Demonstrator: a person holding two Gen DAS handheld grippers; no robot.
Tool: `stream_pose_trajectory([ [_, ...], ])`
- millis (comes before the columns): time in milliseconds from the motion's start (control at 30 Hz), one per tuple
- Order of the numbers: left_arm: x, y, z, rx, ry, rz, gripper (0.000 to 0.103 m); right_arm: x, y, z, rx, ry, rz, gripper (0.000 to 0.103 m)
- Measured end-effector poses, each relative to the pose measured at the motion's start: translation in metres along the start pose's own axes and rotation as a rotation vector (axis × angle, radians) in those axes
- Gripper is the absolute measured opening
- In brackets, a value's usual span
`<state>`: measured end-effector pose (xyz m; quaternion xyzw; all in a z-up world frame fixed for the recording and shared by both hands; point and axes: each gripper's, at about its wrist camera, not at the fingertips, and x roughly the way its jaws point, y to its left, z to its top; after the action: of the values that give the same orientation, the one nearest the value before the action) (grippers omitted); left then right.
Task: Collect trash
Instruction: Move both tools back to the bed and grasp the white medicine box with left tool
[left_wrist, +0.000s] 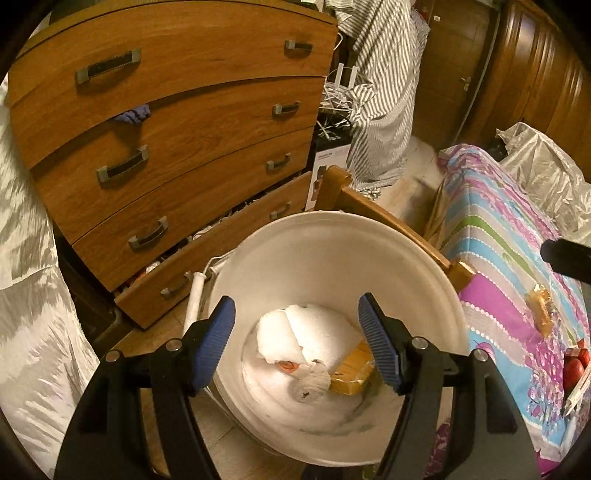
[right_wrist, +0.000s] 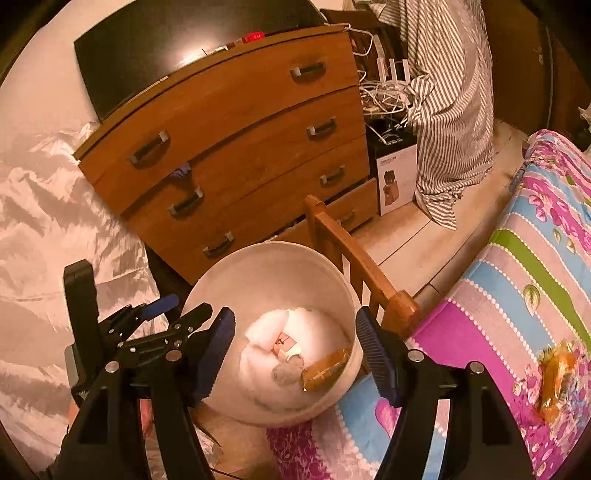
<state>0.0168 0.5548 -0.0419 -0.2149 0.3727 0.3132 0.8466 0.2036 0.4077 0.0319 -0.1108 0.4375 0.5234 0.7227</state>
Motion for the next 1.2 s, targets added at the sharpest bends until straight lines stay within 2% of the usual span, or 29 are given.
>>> stream_pose_trajectory([
  [100,-0.009,-0.01,-0.006,0.008,-0.011,-0.018,0.066,-0.026,-0.008,-0.019,0.011,-0.048,0.008,0.07],
  [233,-0.019,-0.034,-0.016,0.037,-0.024,-0.054,0.067,-0.071,-0.021,-0.053,0.006,-0.134,-0.028,0.074],
  [433,-0.034,-0.098,-0.041,0.119,-0.033,-0.147,0.07,-0.15,-0.058,-0.133,0.033,-0.279,-0.118,0.08],
  [567,-0.041,-0.149,-0.061,0.192,-0.025,-0.223,0.072,-0.21,-0.093,-0.203,0.076,-0.368,-0.202,0.082],
  [733,-0.043,-0.231,-0.095,0.321,0.007,-0.323,0.075,-0.262,-0.138,-0.287,0.168,-0.397,-0.285,0.082],
  [967,-0.039,-0.349,-0.158,0.512,0.065,-0.442,0.075,-0.323,-0.213,-0.422,0.363,-0.374,-0.446,0.082],
  [1067,-0.04,-0.4,-0.189,0.608,0.079,-0.487,0.076,-0.344,-0.237,-0.463,0.439,-0.385,-0.499,0.082],
  [1200,-0.043,-0.464,-0.226,0.726,0.077,-0.54,0.08,-0.364,-0.26,-0.506,0.507,-0.396,-0.524,0.082],
])
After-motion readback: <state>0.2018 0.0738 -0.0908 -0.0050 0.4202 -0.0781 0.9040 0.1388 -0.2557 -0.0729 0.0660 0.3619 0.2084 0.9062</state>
